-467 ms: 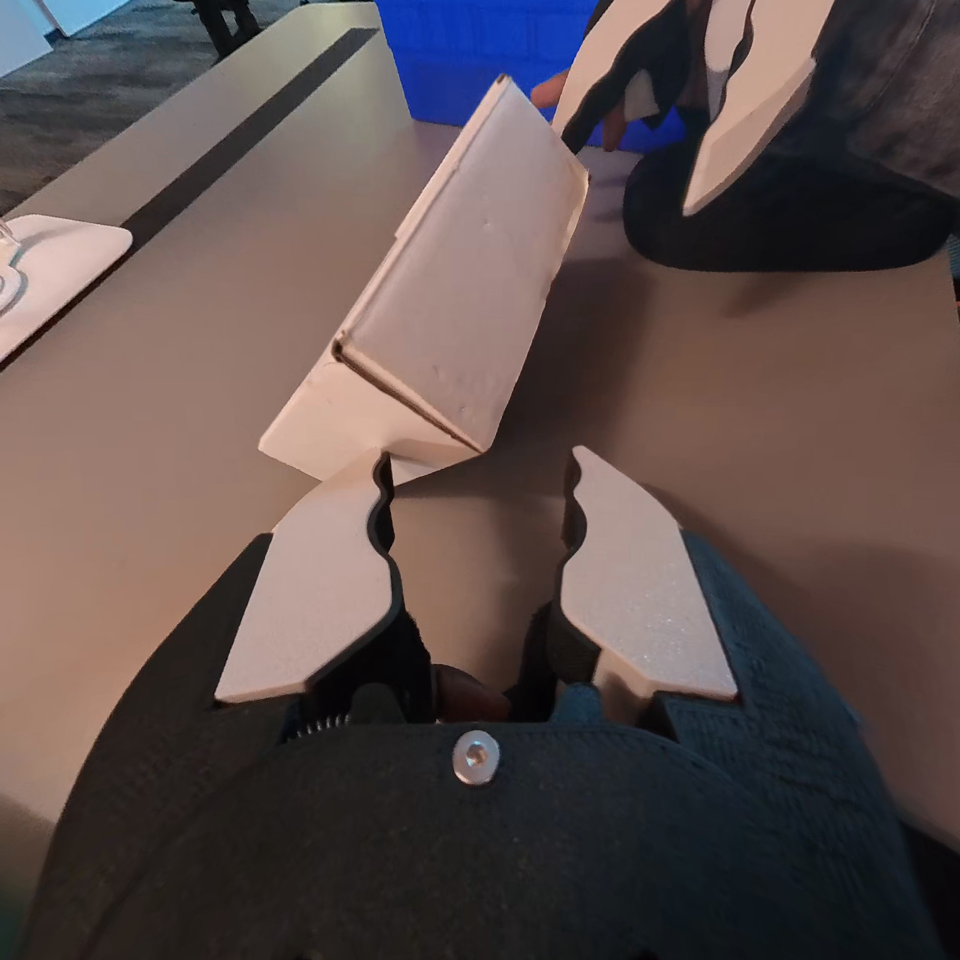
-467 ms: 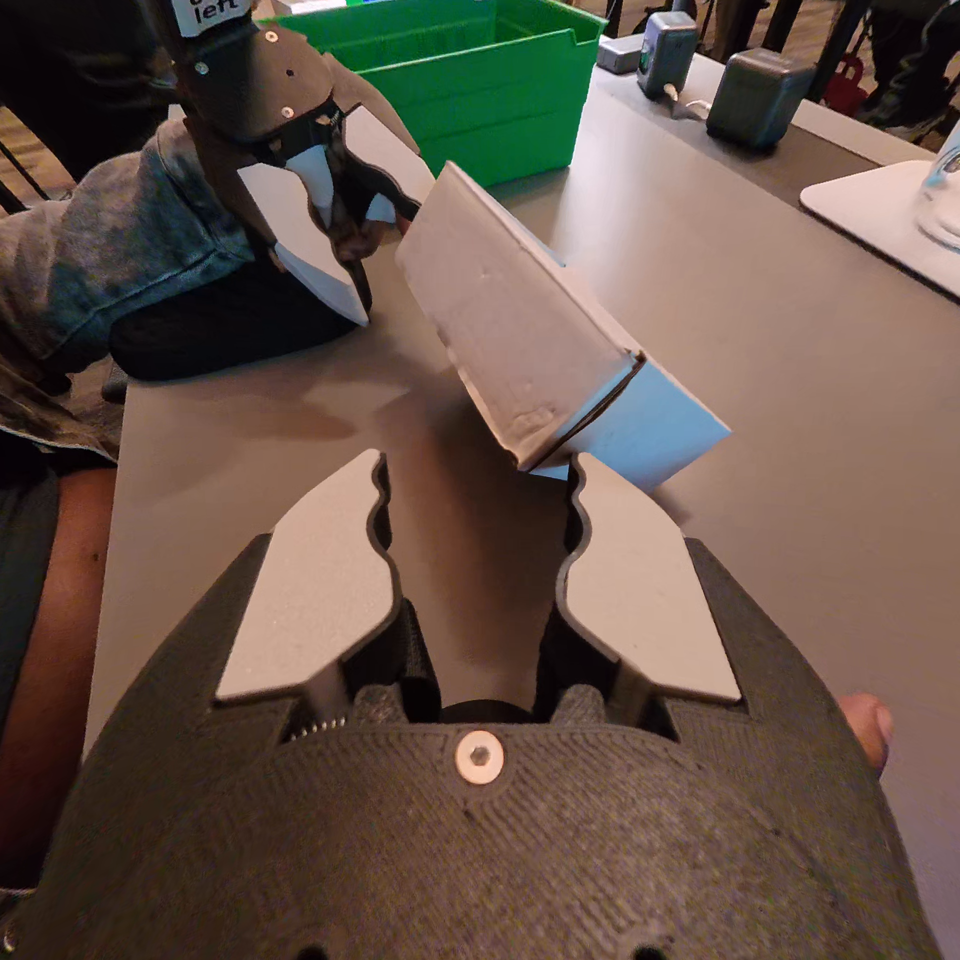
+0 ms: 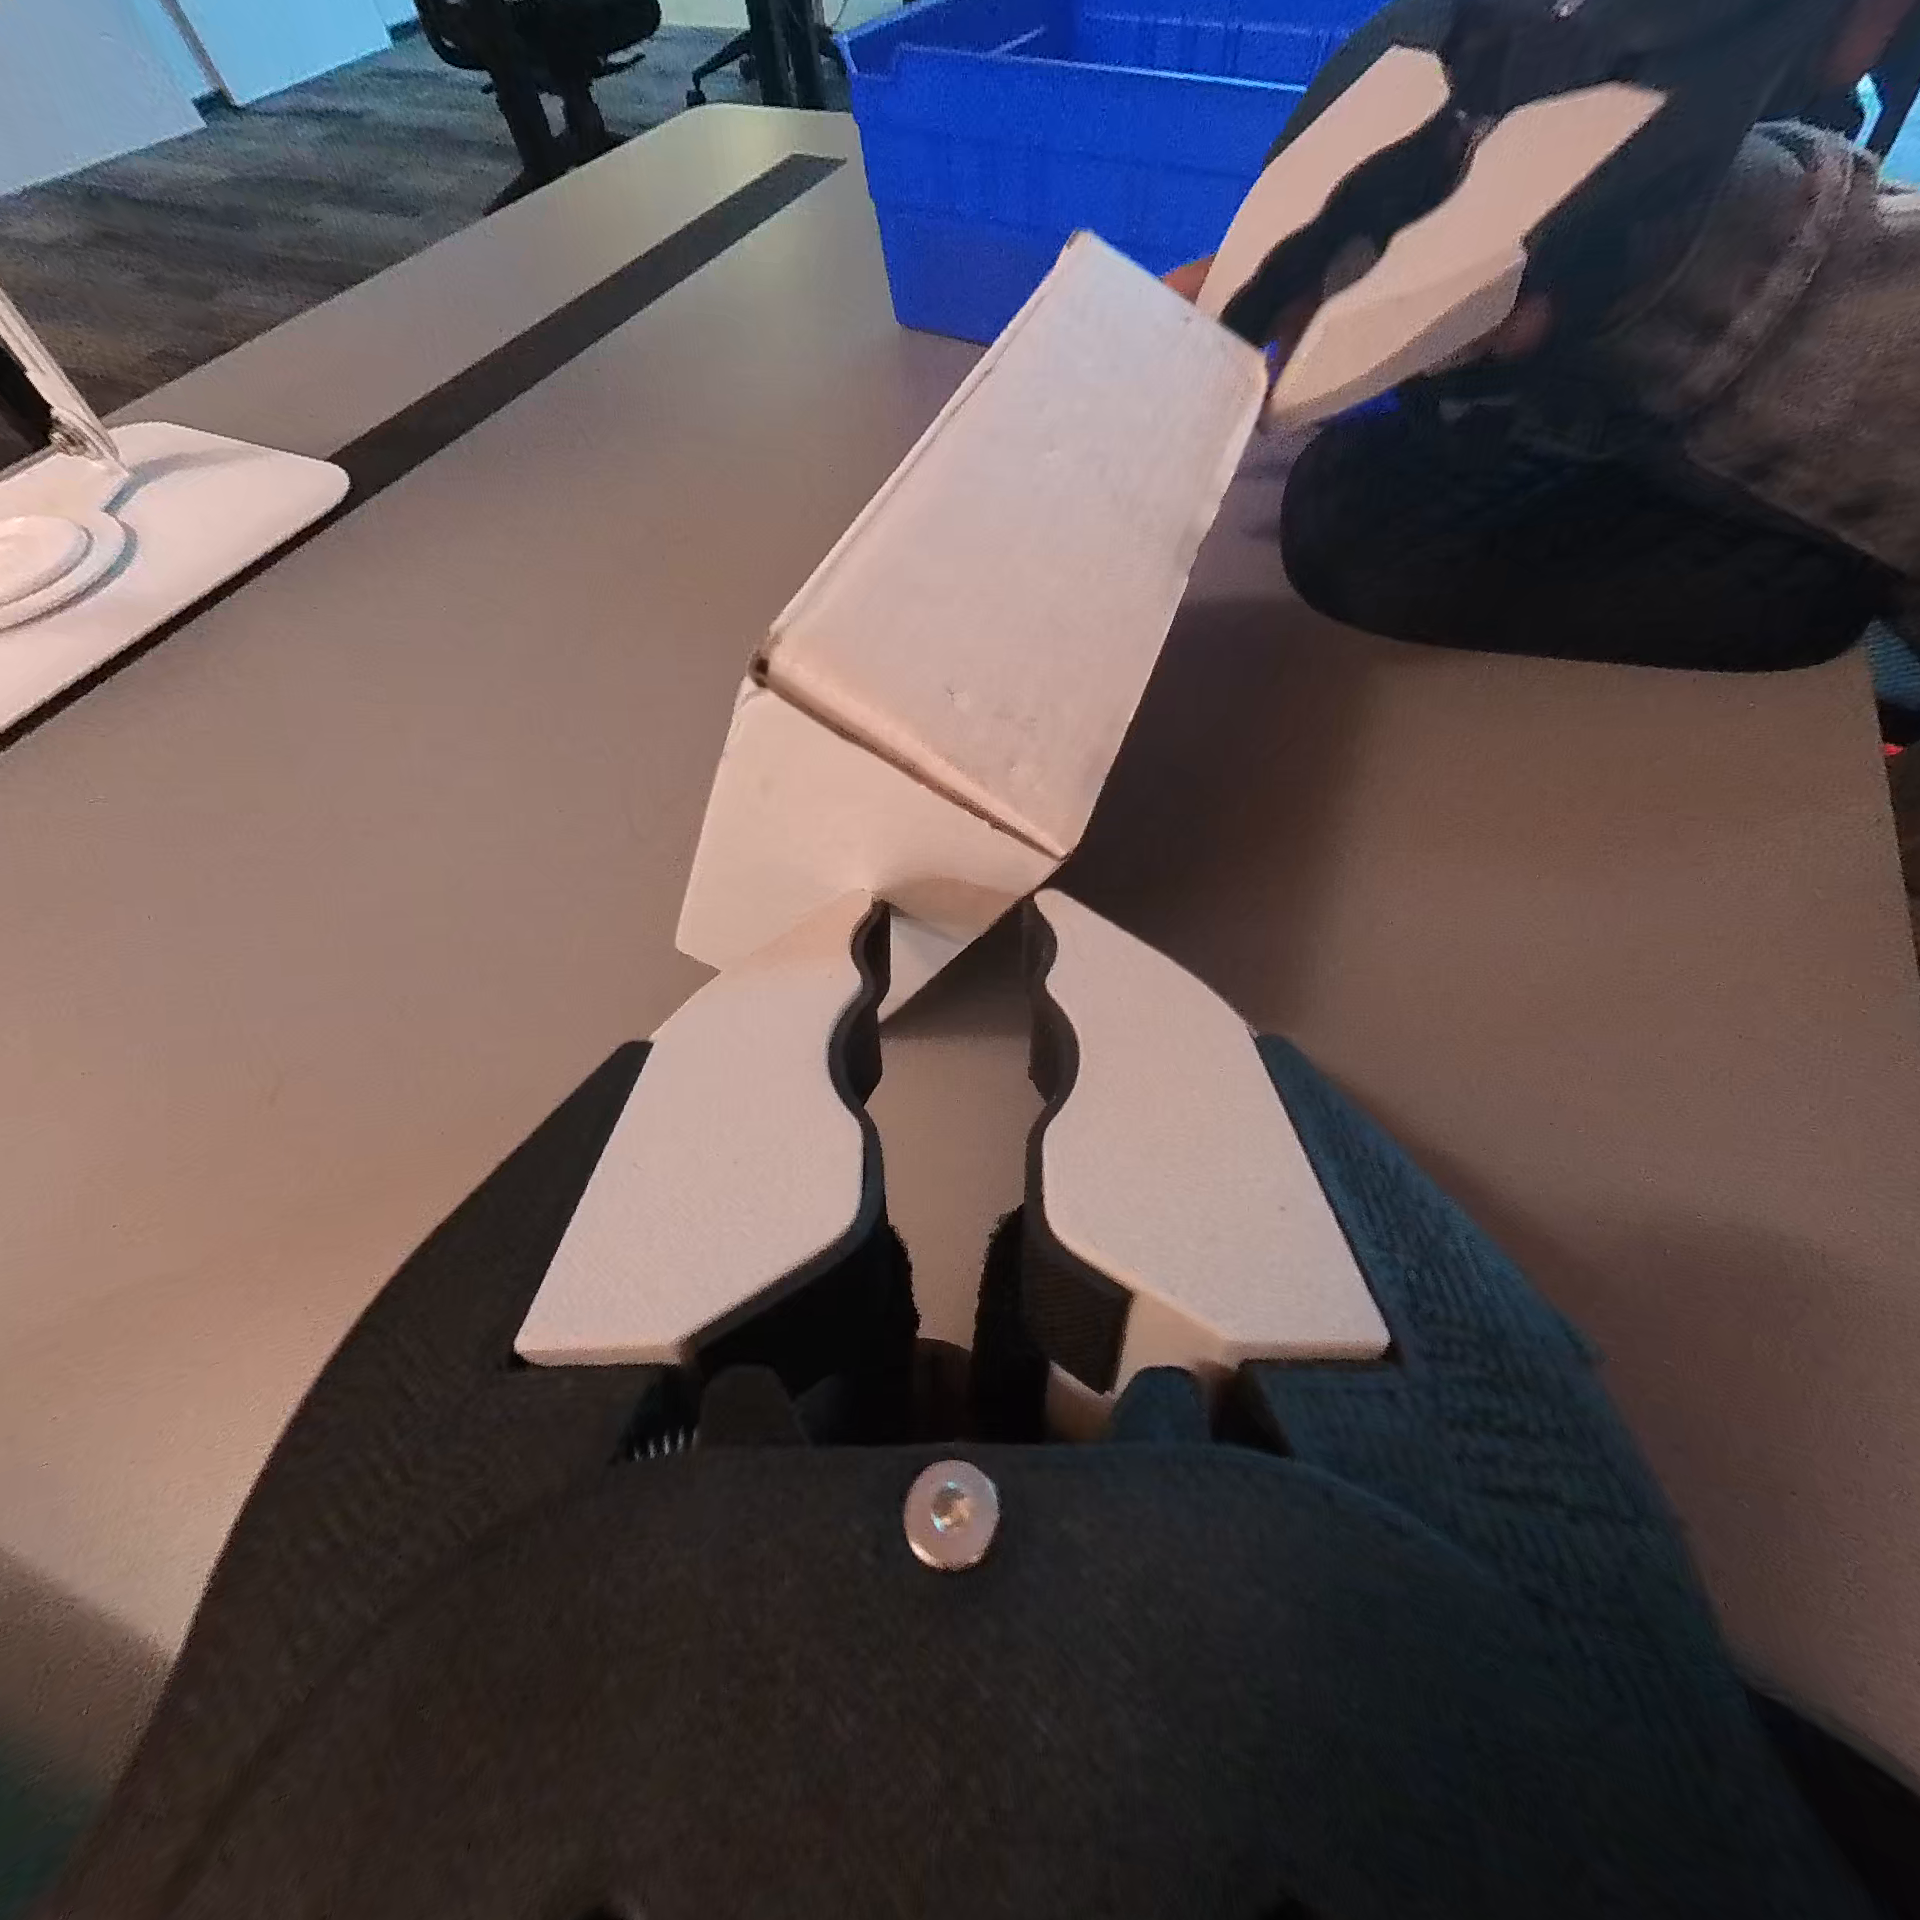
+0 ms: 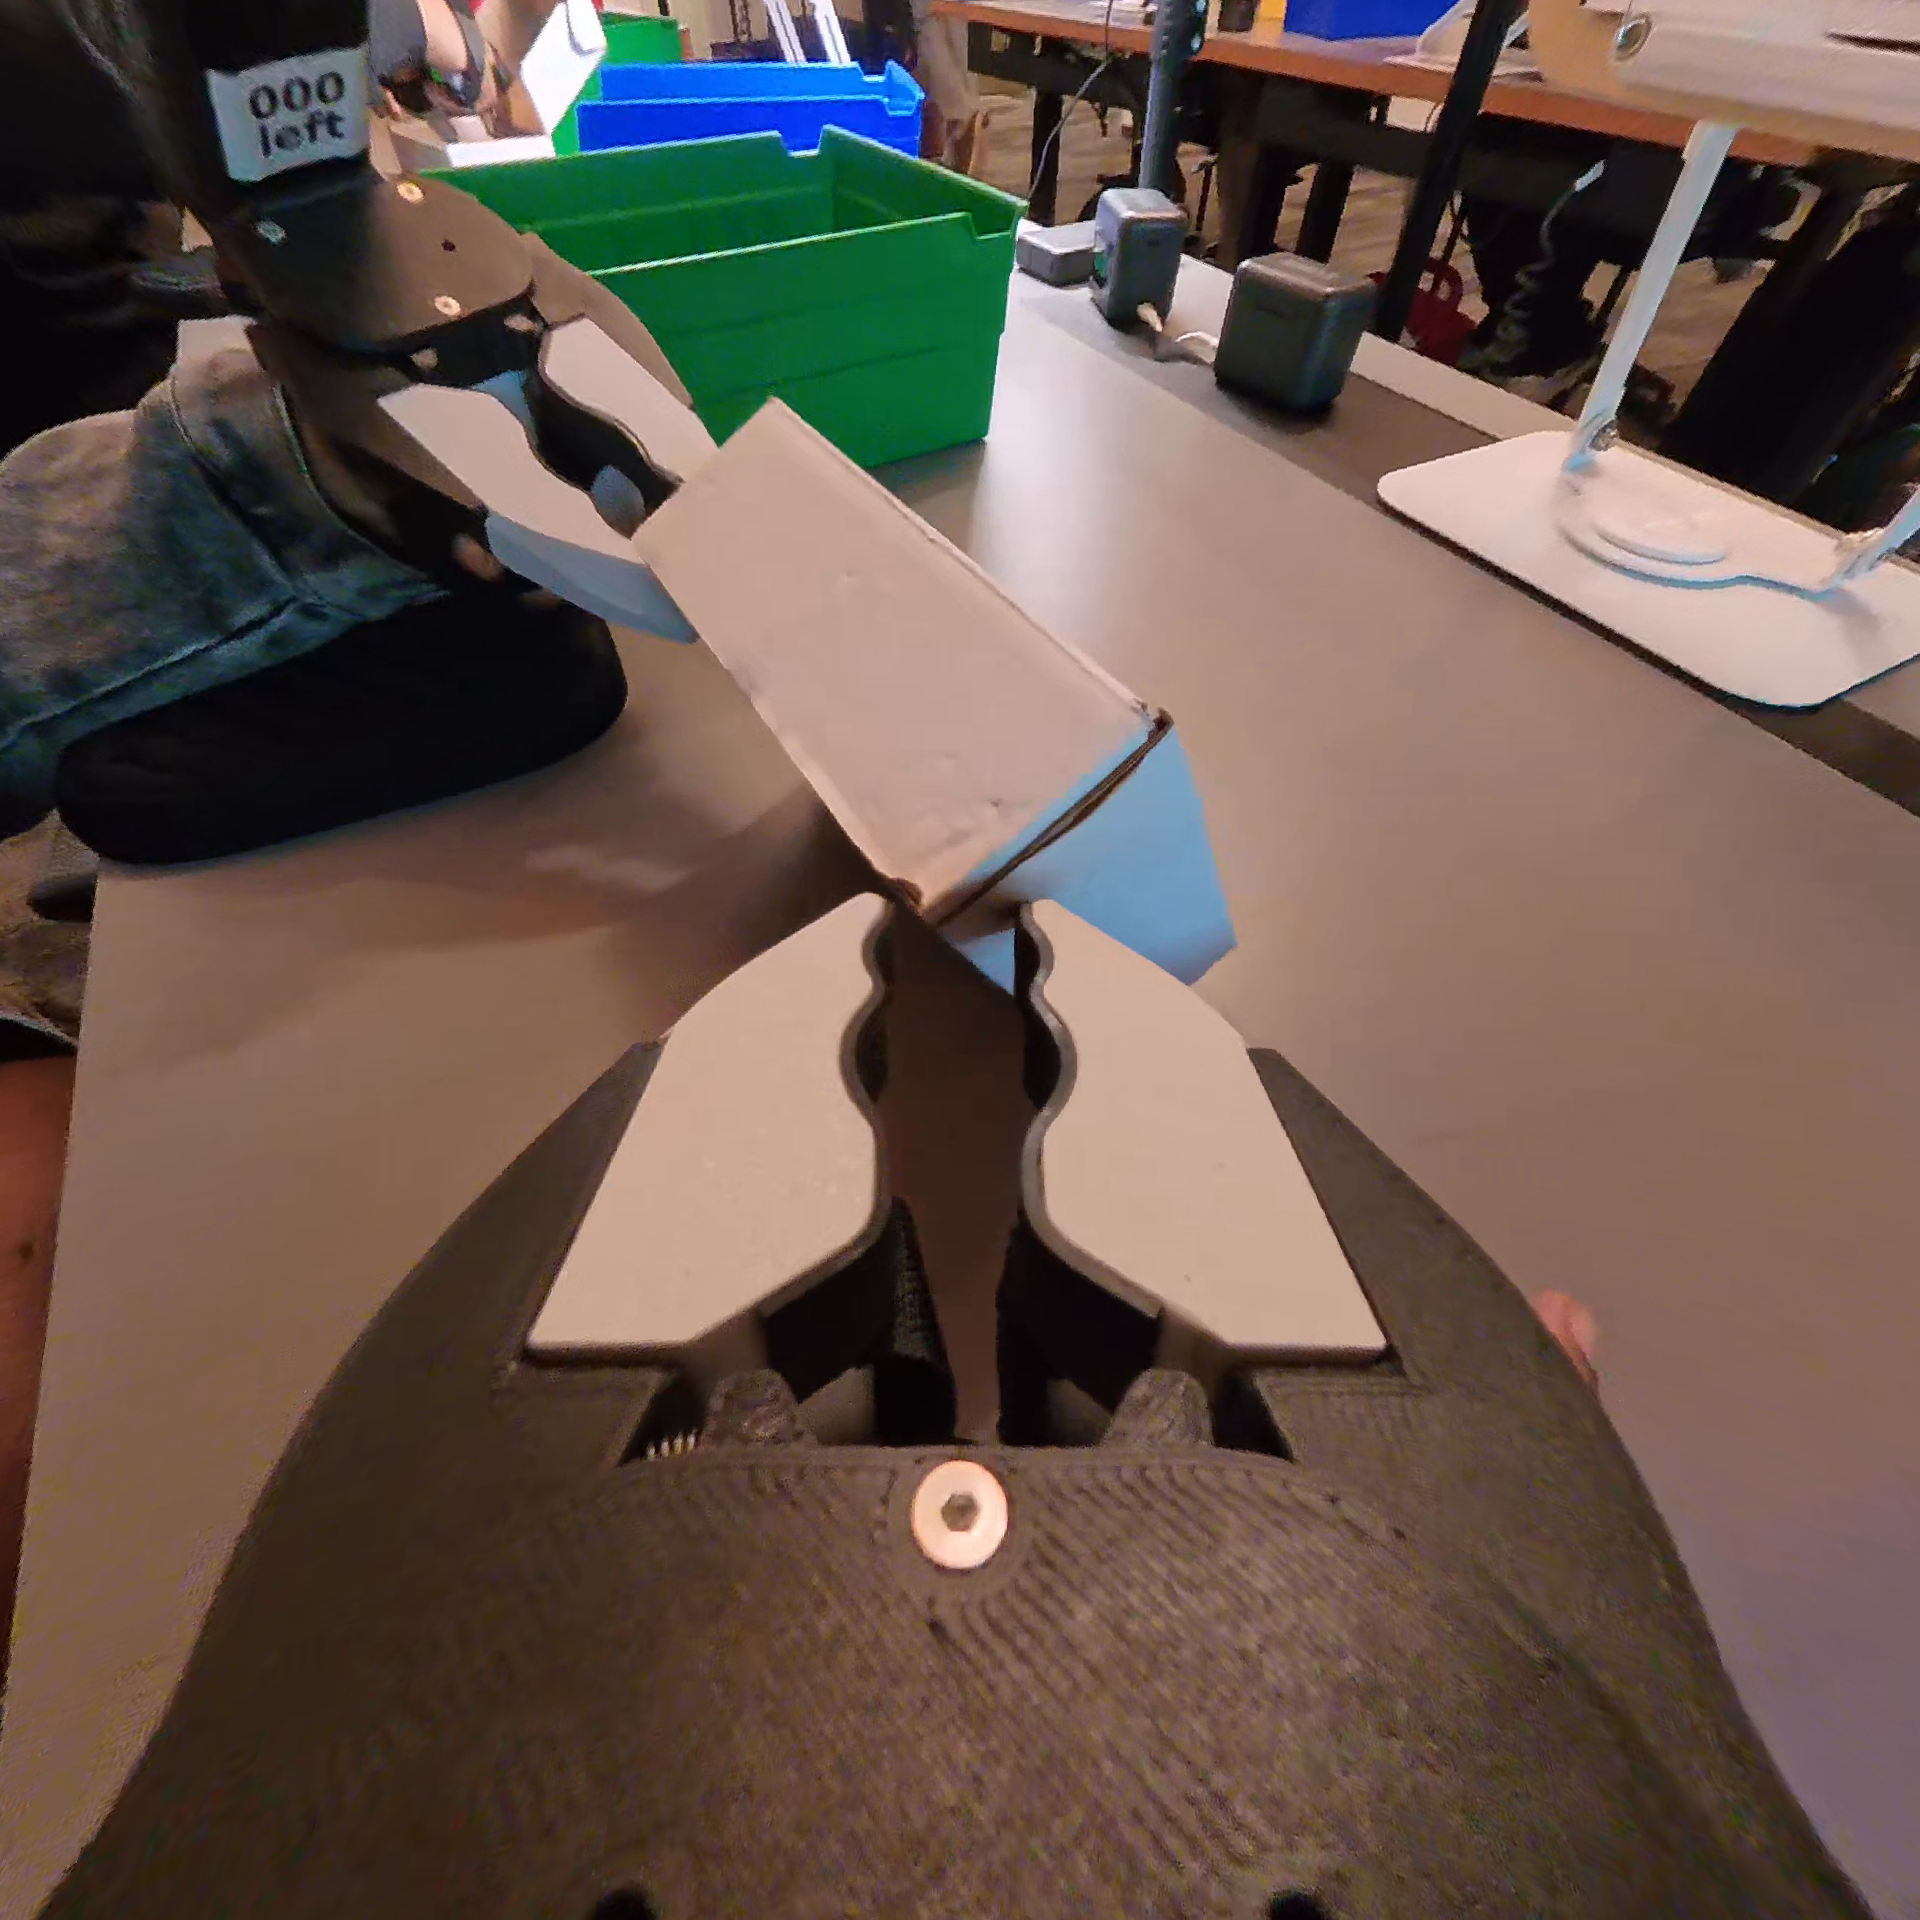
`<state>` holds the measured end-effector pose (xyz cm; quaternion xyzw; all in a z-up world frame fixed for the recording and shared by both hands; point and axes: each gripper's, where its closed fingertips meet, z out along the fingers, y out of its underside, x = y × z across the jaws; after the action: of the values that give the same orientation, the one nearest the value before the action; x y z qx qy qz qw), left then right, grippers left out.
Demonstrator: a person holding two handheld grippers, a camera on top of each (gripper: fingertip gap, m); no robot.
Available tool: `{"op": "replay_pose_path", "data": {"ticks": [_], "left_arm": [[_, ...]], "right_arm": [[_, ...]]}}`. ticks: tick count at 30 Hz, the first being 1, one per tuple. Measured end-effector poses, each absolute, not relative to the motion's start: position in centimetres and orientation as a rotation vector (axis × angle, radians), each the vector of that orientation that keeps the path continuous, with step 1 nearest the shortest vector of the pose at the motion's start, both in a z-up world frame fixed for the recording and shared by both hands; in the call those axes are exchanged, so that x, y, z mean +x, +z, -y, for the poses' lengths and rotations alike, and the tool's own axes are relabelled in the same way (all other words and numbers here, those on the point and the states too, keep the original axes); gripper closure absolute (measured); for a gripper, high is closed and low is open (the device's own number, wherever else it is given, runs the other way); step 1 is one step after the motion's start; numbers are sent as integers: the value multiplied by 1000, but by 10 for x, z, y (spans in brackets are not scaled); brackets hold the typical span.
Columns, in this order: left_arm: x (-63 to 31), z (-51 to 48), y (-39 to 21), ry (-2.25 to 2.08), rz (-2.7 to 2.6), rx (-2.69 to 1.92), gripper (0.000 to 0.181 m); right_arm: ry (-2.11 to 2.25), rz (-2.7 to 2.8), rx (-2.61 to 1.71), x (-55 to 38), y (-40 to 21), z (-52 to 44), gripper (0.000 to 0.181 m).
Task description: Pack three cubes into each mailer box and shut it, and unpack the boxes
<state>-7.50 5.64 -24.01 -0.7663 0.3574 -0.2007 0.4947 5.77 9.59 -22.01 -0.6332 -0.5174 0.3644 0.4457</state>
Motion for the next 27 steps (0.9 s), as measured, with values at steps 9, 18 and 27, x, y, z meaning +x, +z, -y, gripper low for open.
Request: {"op": "replay_pose_path", "data": {"ticks": [9, 18, 27], "left_arm": [[-73, -56, -233, -554, -818, -1844, 157], [-73, -58, -234, -574, -776, -1864, 149], [-74, -54, -225, -643, -741, -1828, 159]], "right_arm": [[930, 1243, -1583, 58, -217, -98, 158], [972, 1223, -1587, 55, -215, -97, 153], [983, 1208, -1556, 57, -209, -97, 159]]}}
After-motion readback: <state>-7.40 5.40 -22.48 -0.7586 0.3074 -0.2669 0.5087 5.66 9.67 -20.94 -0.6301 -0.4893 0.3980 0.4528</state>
